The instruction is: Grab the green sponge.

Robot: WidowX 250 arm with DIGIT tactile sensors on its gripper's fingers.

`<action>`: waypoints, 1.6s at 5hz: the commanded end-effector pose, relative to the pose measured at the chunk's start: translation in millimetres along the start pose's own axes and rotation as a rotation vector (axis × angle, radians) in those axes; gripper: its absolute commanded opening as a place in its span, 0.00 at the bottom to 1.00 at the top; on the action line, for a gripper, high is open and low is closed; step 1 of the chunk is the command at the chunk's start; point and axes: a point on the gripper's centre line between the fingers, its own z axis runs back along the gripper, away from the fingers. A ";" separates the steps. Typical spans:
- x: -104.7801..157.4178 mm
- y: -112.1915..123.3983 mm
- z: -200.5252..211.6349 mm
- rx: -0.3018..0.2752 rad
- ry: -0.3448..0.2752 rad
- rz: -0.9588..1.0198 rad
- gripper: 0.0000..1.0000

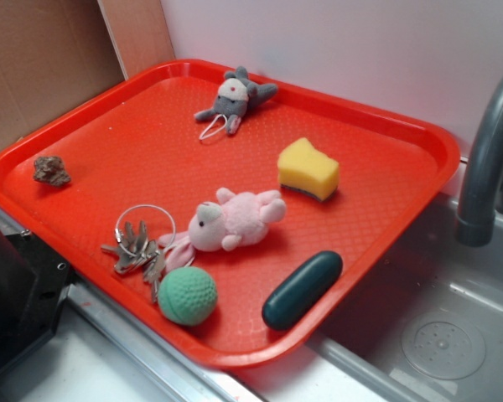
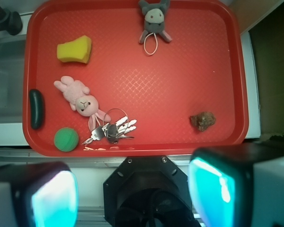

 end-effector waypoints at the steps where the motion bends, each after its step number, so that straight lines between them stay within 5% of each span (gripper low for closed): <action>1: 0.0 0.0 0.0 0.000 0.000 0.000 1.00; 3: 87.6 -42.2 -55.7 -0.042 -0.096 -0.499 1.00; 4: 89.1 -71.1 -80.3 -0.050 -0.141 -0.745 1.00; 8: 158.4 -81.8 -191.4 -0.095 -0.109 -1.061 1.00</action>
